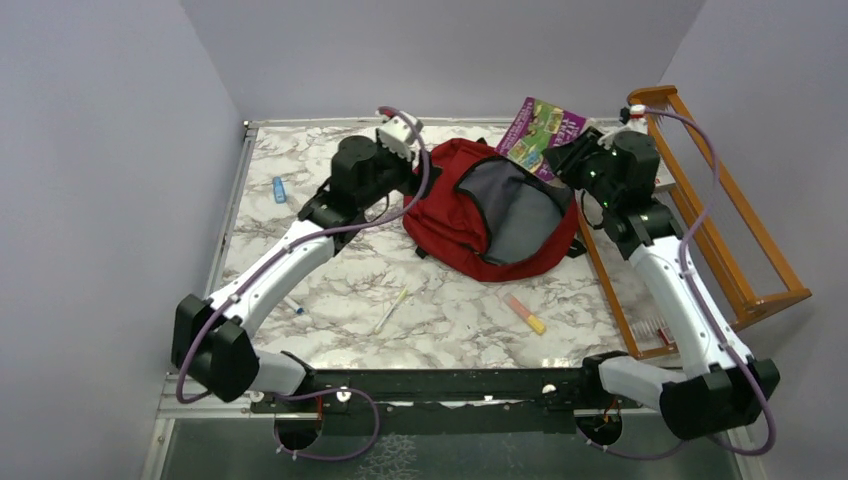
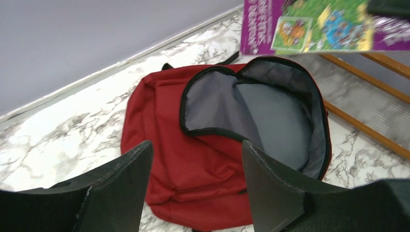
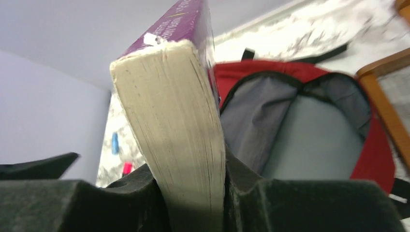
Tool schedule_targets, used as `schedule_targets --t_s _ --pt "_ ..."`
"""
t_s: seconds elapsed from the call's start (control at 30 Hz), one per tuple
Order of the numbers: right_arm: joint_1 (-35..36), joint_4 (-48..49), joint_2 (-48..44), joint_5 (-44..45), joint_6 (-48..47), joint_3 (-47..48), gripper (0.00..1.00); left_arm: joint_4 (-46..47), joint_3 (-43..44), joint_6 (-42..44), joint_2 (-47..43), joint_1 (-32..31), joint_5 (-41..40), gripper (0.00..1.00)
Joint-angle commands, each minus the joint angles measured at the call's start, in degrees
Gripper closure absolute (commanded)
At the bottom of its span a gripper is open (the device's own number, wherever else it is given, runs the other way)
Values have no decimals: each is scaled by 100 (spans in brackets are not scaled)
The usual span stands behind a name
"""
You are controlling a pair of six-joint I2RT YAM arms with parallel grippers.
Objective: Pack the student bag
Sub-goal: Place the book in the student bag.
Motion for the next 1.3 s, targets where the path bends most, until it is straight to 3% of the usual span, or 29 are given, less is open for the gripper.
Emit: schedule_targets --t_s 0.0,0.2,0.4,0.67,0.9,1.07,1.27 --pt "-23 443 -1047 1365 158 204 99 -514 916 -148 857 -480 -644 32" --pt "-24 225 -1736 2008 -270 395 100 -938 2064 -419 2067 -916 -635 32" --pt "-24 41 -2244 2423 -423 350 100 -2169 3857 -84 3618 -1414 -1005 32" --pt "-23 -147 -2729 2823 -571 254 100 -2854 4921 -176 4820 -1790 -1525 32" --pt "-23 -363 -2945 2991 -720 90 99 -3672 6106 304 5880 -2196 -2558 28" --pt "-24 -437 -3064 2989 -716 -37 100 -3874 6289 685 6210 -2312 -3396 23" --pt "-21 -504 -3027 2847 -701 -98 99 -3914 6315 999 6457 -2364 -3836 15"
